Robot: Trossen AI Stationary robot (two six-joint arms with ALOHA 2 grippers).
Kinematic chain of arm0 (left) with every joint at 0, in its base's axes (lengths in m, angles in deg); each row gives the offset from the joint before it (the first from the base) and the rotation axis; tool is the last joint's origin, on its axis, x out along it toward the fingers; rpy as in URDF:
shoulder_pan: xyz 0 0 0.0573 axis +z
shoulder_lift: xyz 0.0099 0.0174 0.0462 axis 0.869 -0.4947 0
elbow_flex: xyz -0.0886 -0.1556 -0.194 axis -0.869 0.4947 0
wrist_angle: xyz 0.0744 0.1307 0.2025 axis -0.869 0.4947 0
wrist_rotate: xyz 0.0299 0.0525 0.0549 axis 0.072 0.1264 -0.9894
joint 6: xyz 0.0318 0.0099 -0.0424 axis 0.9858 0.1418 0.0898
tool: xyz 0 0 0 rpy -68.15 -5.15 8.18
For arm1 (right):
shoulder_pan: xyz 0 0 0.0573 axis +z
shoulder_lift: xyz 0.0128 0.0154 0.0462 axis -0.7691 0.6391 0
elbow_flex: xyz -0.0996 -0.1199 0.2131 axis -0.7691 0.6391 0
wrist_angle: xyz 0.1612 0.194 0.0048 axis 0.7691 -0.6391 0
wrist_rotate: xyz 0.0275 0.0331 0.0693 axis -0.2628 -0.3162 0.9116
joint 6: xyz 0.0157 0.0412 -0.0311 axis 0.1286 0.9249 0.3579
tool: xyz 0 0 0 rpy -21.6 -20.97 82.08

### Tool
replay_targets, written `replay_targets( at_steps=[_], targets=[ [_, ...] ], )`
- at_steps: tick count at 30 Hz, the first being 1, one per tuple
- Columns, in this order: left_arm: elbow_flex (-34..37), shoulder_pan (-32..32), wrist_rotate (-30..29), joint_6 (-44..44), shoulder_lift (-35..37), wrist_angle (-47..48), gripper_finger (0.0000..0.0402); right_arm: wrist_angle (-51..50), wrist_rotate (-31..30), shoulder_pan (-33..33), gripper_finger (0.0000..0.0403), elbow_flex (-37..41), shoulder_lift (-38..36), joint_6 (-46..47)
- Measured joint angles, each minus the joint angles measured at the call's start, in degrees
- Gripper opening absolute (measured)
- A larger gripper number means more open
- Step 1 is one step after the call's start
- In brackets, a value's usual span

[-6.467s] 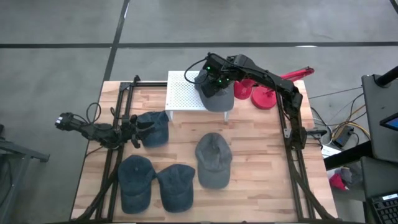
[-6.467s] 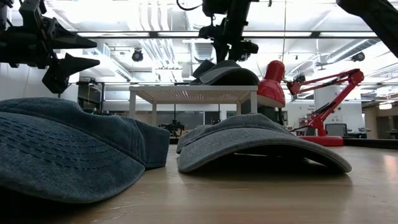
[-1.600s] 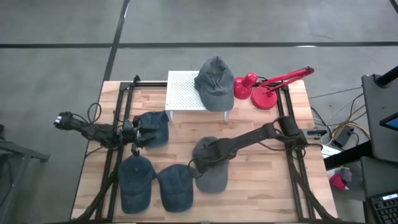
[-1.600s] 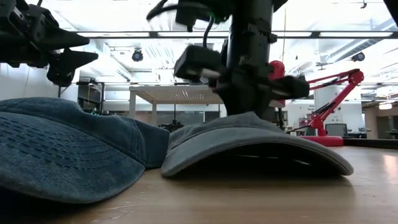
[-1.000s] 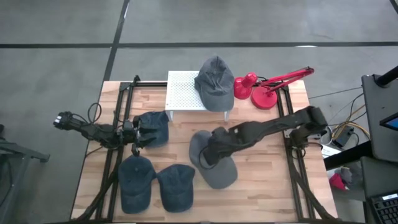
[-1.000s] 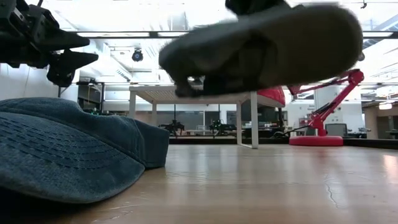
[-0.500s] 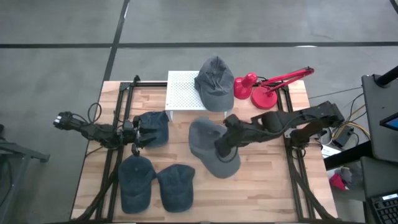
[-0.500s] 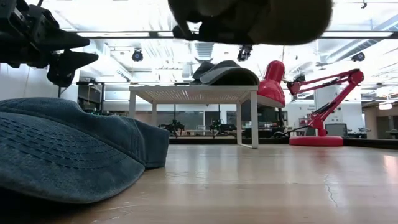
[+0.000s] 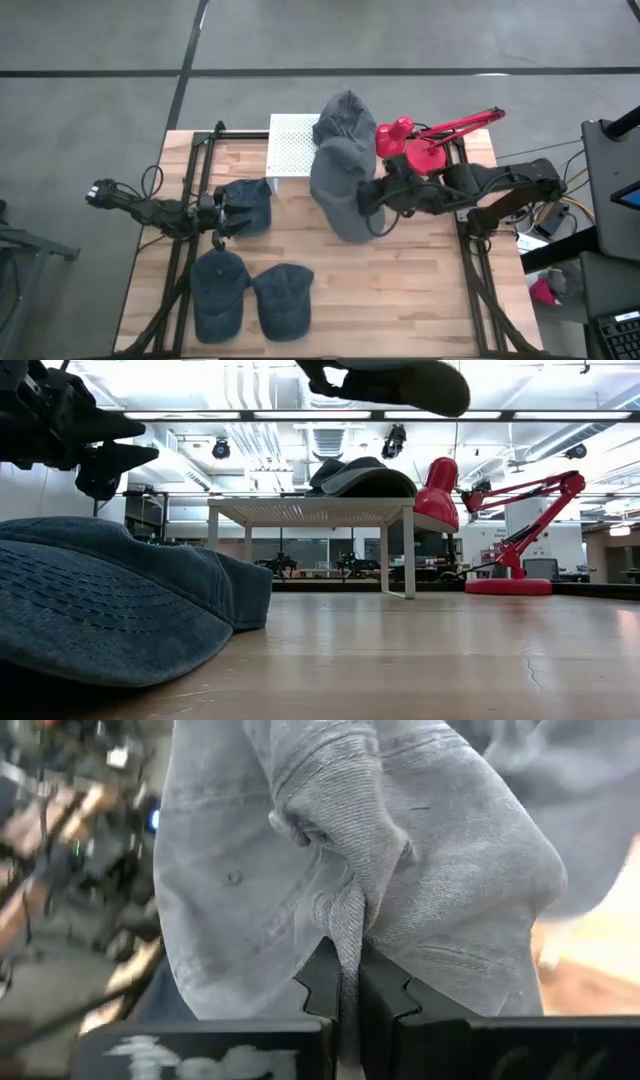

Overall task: Pick & Place hat
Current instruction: Stack the gray cap on top of the other gray cap on the shelf

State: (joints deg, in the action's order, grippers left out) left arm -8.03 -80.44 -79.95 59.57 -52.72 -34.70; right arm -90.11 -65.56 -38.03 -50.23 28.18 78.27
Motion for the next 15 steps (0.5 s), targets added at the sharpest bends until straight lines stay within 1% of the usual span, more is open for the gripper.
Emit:
replay_targets(
  at_steps=[4, 9, 12, 15],
  targets=[
    [0.00, -0.01, -0.10, 0.00, 0.00, 0.00, 0.0204, 0.27, -3.05, -3.51, 0.0011, 0.00, -1.43, -0.68],
    [0.00, 0.00, -0.29, 0.00, 0.00, -0.02, 0.0204, 4.65, -3.16, -9.87, 0.0011, -0.02, -2.18, -3.34],
    [0.00, 0.01, -0.29, 0.00, -0.02, 0.00, 0.0204, 6.87, -1.33, -13.54, 0.0011, -0.02, -2.13, -5.09],
    [0.00, 0.00, -0.29, 0.00, -0.04, -0.01, 0.0204, 7.10, 1.15, -16.81, 0.0011, -0.02, -1.75, -4.80]
  ],
)
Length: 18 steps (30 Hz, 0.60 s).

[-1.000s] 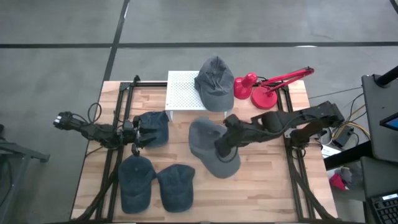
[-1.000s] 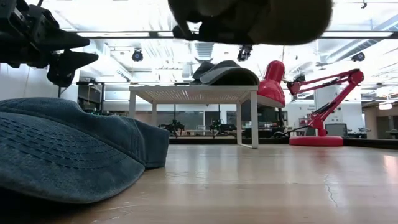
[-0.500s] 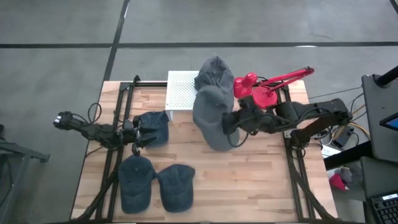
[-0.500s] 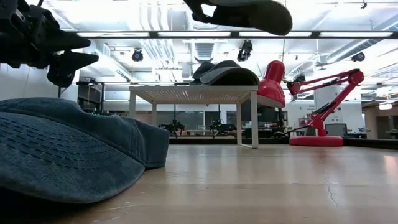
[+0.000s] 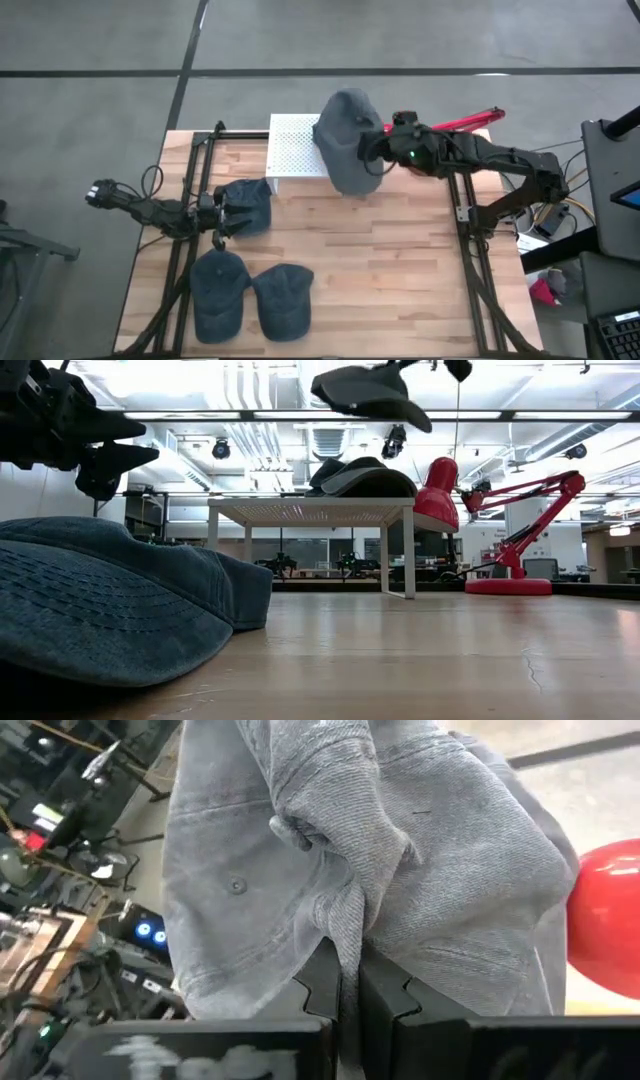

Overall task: Pick & Place hat
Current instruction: Stack the gray cap on top of the other gray cap on the shelf

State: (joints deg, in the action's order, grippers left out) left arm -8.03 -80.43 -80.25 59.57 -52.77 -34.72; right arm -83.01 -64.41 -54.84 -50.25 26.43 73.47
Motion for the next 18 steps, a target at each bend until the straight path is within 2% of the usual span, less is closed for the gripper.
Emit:
replay_targets(
  at_steps=[18],
  targets=[
    [0.00, -0.01, -0.22, 0.02, 0.00, -0.01, 0.0204, 3.21, 7.16, -11.58, 0.0011, 0.00, 5.67, -0.09]
  ],
)
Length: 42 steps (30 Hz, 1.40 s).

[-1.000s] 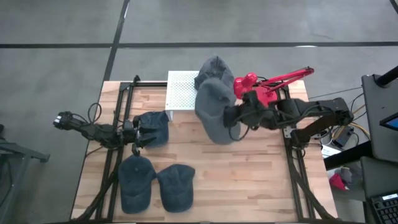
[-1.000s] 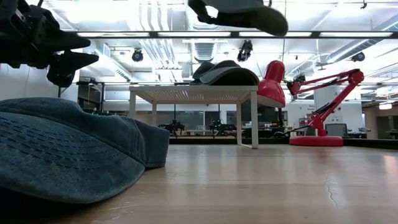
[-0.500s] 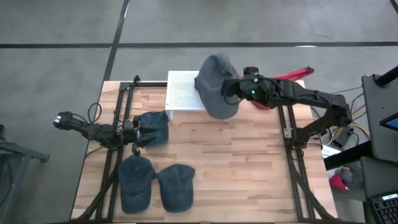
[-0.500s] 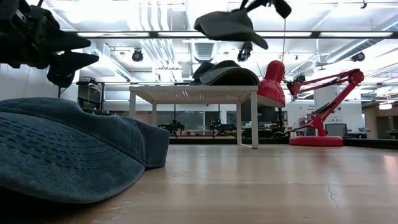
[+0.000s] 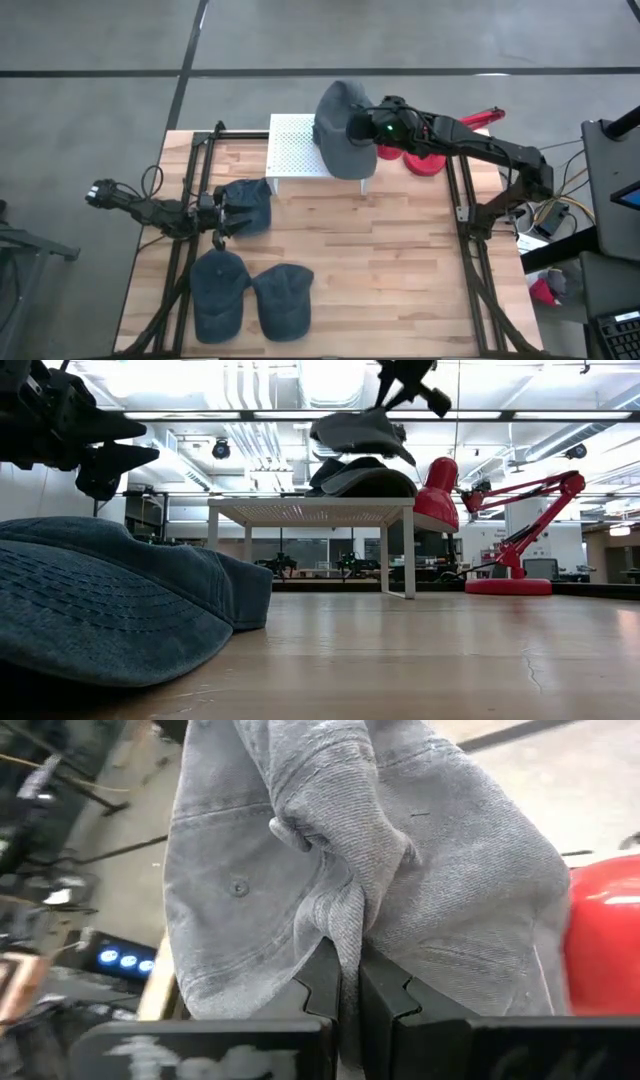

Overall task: Pick & Place hat
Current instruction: Stack the gray cap on top of the other gray cap on the shelf

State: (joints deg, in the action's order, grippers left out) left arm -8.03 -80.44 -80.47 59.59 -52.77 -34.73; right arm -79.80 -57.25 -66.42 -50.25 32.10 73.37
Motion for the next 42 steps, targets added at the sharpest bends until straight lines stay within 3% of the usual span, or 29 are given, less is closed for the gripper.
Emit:
replay_targets(
  at_steps=[13, 28, 42],
  targets=[
    [0.00, 0.00, 0.00, 0.02, 0.00, 0.00, 0.0204, -0.06, 2.47, -3.26, 0.0011, 0.00, 4.79, -0.04],
    [0.00, 0.00, 0.00, 0.02, 0.00, 0.00, 0.0204, -1.55, 2.51, -4.38, 0.0015, -0.02, 4.93, -0.42],
    [0.00, 0.01, 0.00, 0.10, 0.00, 0.00, 0.0204, -1.78, 2.92, -4.65, 0.0092, -0.02, 4.93, -3.00]
  ],
)
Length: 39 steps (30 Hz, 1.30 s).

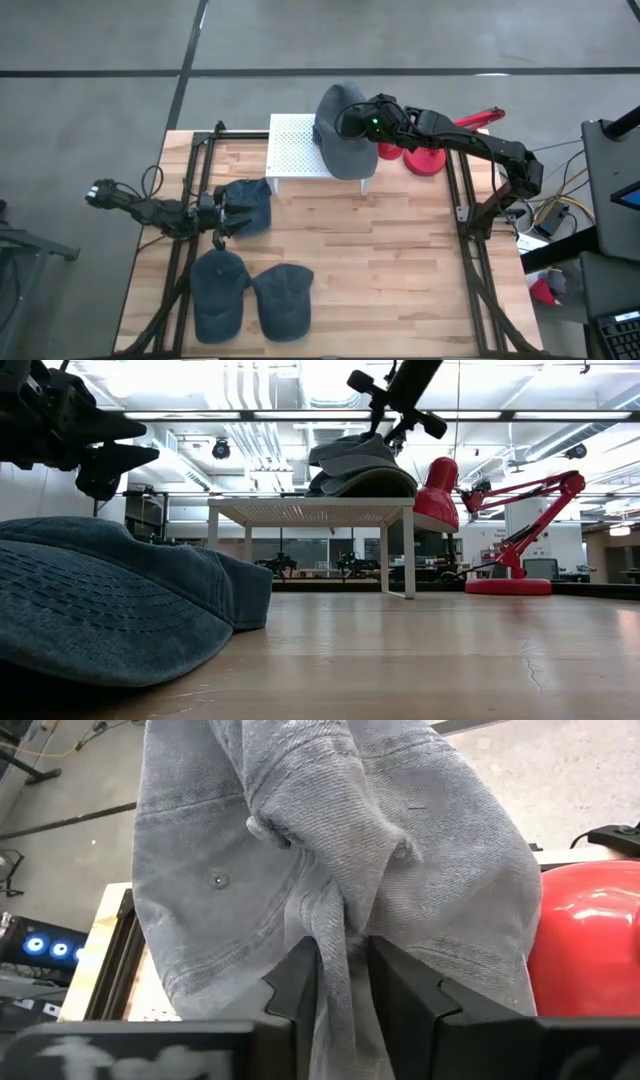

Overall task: Pick & Place hat
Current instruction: Stack the gray cap on top of the other gray cap on the shelf

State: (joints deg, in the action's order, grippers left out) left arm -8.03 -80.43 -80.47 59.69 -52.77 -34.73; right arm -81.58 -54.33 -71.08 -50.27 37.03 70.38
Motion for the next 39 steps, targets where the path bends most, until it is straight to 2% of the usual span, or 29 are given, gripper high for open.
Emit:
replay_targets(
  at_steps=[9, 16, 26, 35, 39],
  targets=[
    [0.00, -0.01, 0.00, 0.03, 0.00, 0.00, 0.0204, 0.27, 1.57, 0.01, 0.0146, 0.00, -0.13, -1.73],
    [0.00, 0.00, 0.00, 0.03, 0.00, 0.01, 0.0204, 0.47, 3.84, 0.12, 0.0162, 0.00, -1.64, -4.42],
    [0.00, 0.00, 0.00, 0.05, 0.02, 0.00, 0.0204, 2.04, 3.90, 1.08, 0.0143, 0.02, -4.68, -6.28],
    [0.00, 0.00, 0.00, 0.08, 0.00, 0.00, 0.0204, 23.59, 2.18, 0.70, 0.0111, -0.07, -4.50, -23.89],
    [0.00, 0.00, 0.00, 0.08, 0.01, 0.00, 0.0204, 25.20, 1.09, -1.53, 0.0093, -0.07, -2.79, -26.77]
  ],
)
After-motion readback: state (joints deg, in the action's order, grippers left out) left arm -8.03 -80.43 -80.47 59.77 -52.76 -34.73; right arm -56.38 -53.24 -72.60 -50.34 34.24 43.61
